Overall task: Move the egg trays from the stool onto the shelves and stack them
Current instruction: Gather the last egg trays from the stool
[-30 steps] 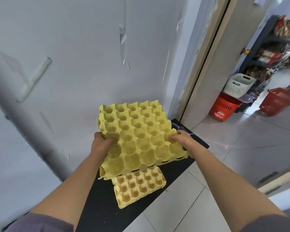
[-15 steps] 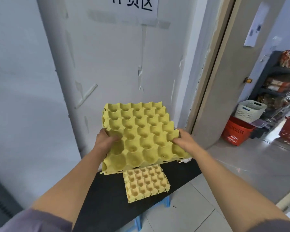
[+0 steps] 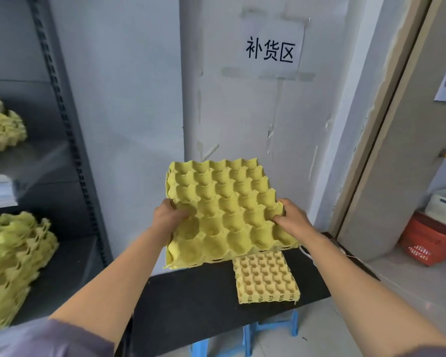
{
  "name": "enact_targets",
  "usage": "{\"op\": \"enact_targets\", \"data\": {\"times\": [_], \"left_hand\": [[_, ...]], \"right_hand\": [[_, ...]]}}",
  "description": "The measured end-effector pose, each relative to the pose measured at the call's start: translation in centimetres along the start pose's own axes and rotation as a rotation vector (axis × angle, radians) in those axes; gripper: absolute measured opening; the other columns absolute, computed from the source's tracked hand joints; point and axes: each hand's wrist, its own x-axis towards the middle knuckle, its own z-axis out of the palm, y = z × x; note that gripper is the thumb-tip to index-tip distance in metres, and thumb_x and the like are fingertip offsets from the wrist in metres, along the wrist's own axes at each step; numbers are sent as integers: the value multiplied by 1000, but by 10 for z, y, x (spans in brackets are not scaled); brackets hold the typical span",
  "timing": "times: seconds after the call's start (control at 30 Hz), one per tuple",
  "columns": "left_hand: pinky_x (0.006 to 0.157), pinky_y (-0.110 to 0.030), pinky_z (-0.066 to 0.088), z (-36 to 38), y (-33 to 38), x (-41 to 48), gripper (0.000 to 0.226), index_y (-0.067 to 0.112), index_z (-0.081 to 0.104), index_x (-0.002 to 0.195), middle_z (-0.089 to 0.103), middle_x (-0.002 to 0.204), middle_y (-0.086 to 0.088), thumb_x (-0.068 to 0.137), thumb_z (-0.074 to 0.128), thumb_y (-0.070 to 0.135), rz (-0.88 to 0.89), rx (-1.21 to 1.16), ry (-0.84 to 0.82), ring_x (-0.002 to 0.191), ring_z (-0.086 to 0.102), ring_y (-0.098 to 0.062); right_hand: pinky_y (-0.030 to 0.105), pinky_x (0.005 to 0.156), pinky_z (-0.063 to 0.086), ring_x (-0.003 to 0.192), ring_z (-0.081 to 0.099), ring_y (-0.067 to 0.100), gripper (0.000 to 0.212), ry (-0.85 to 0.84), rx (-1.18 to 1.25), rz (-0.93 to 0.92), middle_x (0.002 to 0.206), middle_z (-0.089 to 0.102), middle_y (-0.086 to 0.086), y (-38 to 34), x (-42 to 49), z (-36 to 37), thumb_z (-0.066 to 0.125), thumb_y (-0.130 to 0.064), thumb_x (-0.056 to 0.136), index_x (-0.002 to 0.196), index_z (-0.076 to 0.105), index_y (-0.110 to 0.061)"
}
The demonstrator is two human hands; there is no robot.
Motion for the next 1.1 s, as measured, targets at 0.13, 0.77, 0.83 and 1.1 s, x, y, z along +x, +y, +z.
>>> {"op": "enact_targets", "data": {"times": [0.13,0.77,0.83,1.1], "left_hand": [[82,-43,51,-50,-29,-29,45,10,45,123,51,120,-15,82,64,11,-16,3,22,100,55,-33],[79,-41,53,-282,-152,-123,71,16,27,144,45,112,-12,84,65,14,-242,-58,296,99,56,-33],[75,-41,54,-300,-158,-125,70,18,28,145,49,117,-15,85,64,13,-240,-61,331,94,59,-32],[59,-36,51,-385,-173,-107,67,18,31,143,55,112,-14,85,63,11,-166,-33,437,73,57,-23]], "right_hand": [[34,87,50,96,58,20,56,-22,-31,5,113,61,3,-26,-39,36,58,-19,84,137,43,-25],[23,83,33,110,45,18,55,-390,18,-126,139,45,6,-182,-151,217,53,-14,92,143,36,-21],[22,83,32,113,45,17,55,-416,45,-134,139,45,6,-195,-154,230,53,-13,92,143,36,-21],[25,80,38,102,47,14,56,-465,154,-166,133,49,2,-262,-149,295,55,-15,90,143,36,-22]]}}
